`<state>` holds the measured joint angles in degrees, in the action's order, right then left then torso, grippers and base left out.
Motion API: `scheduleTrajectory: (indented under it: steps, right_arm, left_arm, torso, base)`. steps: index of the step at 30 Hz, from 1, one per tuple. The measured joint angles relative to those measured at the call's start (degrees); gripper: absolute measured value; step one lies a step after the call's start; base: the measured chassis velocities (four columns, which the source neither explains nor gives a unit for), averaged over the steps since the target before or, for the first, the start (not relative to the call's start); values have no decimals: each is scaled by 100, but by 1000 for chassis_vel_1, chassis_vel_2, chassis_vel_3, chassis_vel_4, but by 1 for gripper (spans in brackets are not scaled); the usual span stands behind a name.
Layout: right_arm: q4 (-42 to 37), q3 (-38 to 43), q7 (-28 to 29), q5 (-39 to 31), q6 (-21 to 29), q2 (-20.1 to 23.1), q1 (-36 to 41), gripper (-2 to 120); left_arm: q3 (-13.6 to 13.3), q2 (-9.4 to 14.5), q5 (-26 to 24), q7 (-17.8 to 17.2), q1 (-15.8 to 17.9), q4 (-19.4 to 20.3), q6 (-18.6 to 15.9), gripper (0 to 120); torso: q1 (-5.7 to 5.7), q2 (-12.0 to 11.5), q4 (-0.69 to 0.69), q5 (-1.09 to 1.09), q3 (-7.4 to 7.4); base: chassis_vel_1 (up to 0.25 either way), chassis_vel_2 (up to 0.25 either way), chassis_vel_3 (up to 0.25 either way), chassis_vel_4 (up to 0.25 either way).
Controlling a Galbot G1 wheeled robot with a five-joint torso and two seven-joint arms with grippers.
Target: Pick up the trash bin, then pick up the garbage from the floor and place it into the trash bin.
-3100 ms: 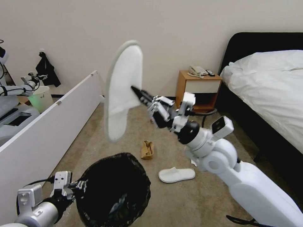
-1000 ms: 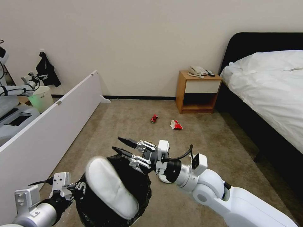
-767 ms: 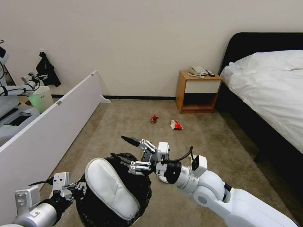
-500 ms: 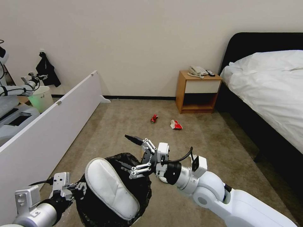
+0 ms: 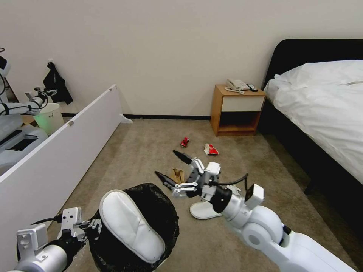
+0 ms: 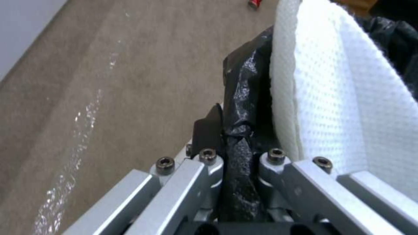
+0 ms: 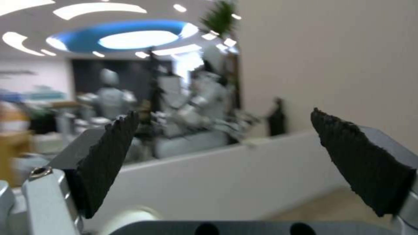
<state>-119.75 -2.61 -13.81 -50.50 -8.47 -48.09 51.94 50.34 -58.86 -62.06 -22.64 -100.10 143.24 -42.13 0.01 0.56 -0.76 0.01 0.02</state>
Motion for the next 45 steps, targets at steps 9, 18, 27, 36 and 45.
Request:
scheduleTrajectory:
  steps: [9, 18, 27, 36, 45]
  right_arm:
    - [-467, 1780, 1271, 295, 1136, 263, 1539, 100]
    - [-534, 3700, 1583, 1479, 1300, 44, 3589, 100]
    - [-212, 4574, 1404, 2376, 472, -1248, 4747, 100]
    - [25, 4572, 1041, 3441, -10, -2227, 5230, 100]
    - [429, 4393, 702, 3903, -340, -2589, 5430, 100]
  left_arm:
    - [12, -97, -4, -33, -144, 0, 0, 4]
    - [-34, -239, 142, -43, -128, 0, 0, 4]
    - [-58, -484, 371, -16, -163, -1, 0, 4]
    - [-52, -550, 463, 6, -334, -1, 0, 4]
    - [-54, -632, 694, 47, -405, 0, 1, 4]
  torso:
    - [0, 1, 1, 0, 0]
    - [0, 1, 2, 0, 0]
    - [0, 1, 2, -1, 0]
    - [0, 0, 0, -1, 0]
    - [0, 1, 0, -1, 0]
  base:
    - [0, 0, 0, 0]
    - [0, 0, 0, 0]
    - [0, 0, 0, 0]
    - [0, 0, 0, 0]
    - [0, 0, 0, 0]
